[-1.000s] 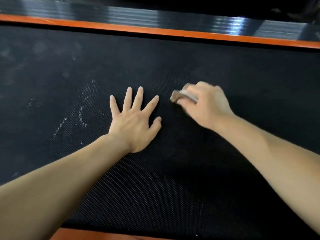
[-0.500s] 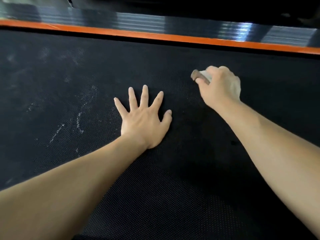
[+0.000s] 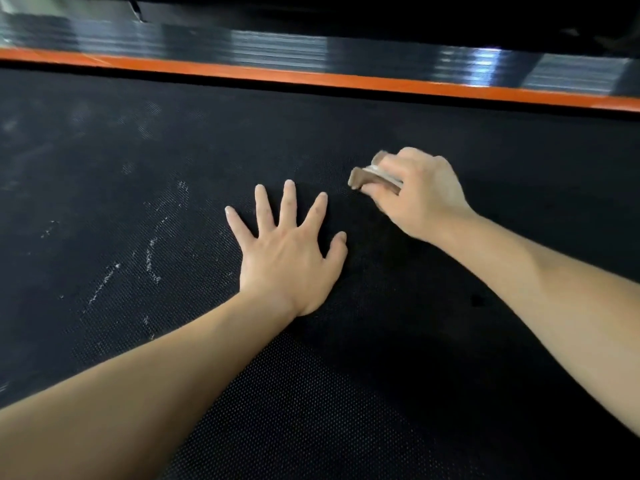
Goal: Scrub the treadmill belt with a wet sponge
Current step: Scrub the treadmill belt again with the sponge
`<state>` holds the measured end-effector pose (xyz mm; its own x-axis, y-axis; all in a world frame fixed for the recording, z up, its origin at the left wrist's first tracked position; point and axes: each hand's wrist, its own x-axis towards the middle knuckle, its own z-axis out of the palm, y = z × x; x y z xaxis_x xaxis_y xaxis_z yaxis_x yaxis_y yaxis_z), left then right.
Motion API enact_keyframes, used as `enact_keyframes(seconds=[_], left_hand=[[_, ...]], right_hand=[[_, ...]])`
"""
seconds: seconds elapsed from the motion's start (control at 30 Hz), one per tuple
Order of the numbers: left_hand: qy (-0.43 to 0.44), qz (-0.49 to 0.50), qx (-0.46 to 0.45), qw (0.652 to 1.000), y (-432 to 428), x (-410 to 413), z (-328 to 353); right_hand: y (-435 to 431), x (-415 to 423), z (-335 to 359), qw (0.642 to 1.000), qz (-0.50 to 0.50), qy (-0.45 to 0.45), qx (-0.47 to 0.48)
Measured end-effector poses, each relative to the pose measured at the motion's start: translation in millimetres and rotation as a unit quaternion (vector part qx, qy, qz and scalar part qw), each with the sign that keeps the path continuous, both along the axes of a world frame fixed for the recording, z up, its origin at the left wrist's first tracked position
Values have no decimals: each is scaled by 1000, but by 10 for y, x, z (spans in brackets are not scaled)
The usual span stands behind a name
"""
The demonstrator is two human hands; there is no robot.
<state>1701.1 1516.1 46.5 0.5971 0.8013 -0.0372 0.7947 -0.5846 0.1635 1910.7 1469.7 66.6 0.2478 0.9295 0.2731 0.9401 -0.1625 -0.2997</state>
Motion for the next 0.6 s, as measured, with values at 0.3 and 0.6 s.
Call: enact_keyframes(seconds=[0.3, 0.6], left_hand=[[-12, -6, -2, 1000, 4, -6, -8], [-8, -9, -1, 1000, -3, -29, 1]], right_hand=[[389, 123, 29, 998, -57, -13, 7], [919, 599, 111, 967, -251, 13, 30]])
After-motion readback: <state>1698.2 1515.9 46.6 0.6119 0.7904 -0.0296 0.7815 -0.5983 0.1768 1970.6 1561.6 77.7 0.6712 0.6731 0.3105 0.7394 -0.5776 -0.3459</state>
